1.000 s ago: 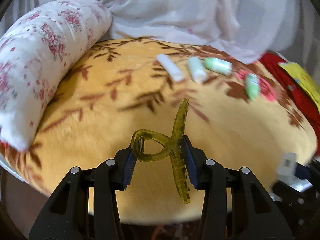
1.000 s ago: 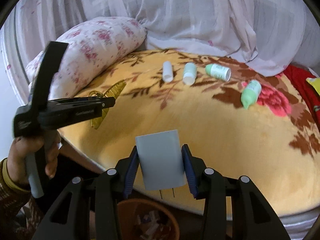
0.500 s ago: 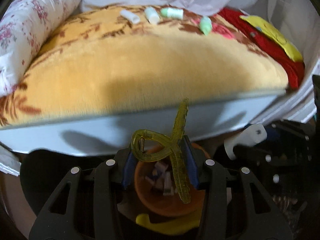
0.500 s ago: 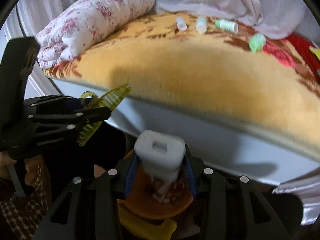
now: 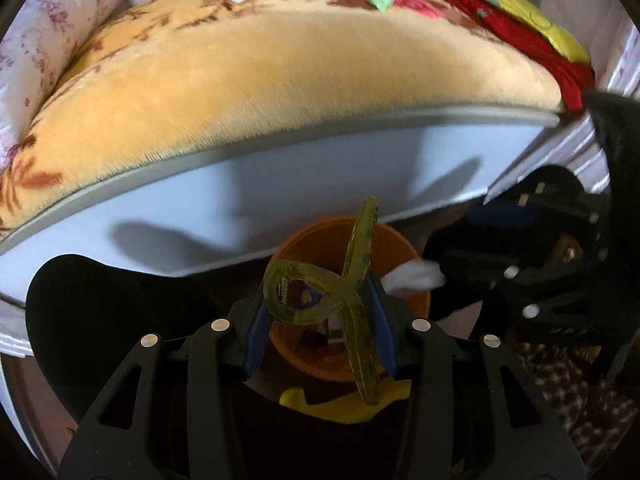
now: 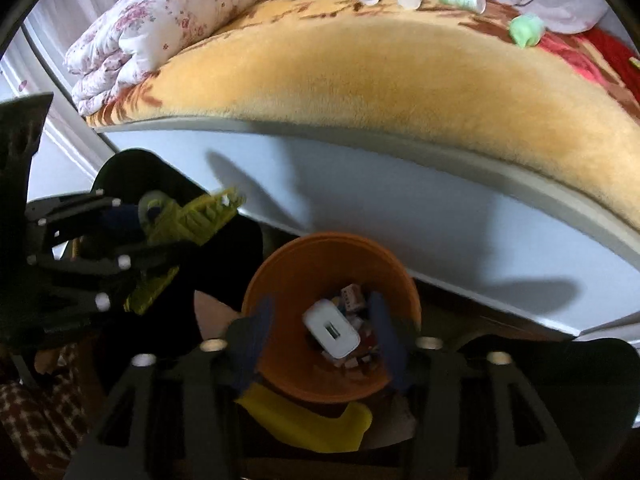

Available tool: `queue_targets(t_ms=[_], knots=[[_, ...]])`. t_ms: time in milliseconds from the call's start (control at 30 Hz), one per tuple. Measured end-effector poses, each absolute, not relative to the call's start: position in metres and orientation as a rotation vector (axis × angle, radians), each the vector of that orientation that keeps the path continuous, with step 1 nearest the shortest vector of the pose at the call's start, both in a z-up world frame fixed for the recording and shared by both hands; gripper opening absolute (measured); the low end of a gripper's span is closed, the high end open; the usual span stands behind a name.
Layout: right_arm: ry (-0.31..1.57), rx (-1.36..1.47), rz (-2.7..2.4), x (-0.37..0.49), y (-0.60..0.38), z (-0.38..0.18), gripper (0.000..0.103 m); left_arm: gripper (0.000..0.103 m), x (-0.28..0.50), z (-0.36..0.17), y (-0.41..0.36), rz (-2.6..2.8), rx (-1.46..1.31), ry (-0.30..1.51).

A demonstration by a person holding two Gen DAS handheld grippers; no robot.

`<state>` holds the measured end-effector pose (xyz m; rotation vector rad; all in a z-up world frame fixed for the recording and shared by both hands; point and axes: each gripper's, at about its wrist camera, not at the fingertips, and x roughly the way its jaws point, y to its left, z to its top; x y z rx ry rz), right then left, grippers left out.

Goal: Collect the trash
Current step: 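Carry the hair clip and white plug to the orange bin and release both, then grasp the white tube with the left tool while the right tool grasps the pale green bottle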

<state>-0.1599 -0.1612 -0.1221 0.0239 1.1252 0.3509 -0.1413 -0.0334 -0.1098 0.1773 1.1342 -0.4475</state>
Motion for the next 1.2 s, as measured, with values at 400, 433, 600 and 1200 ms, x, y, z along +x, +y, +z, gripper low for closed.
queue_targets(t_ms=[400, 433, 600, 1200], knots=[[1.044, 0.039, 0.263, -0.153, -0.193, -0.105, 0.062, 0.072, -0.126, -0.090, -0.027, -0.403, 0.170, 1.069], [1.041, 0.041, 0.263, -0.151, -0.193, -0.104, 0.062, 0.072, -0.124, -0.087, -0.026, -0.400, 0.165, 1.060], [1.017, 0.052, 0.259, -0.142, -0.196, -0.099, 0.062, 0.072, -0.106, -0.069, -0.027, -0.374, 0.128, 1.013], [0.802, 0.016, 0.198, -0.081, -0.215, -0.059, 0.065, 0.082, 0.091, -0.003, -0.041, -0.133, 0.020, 0.743]])
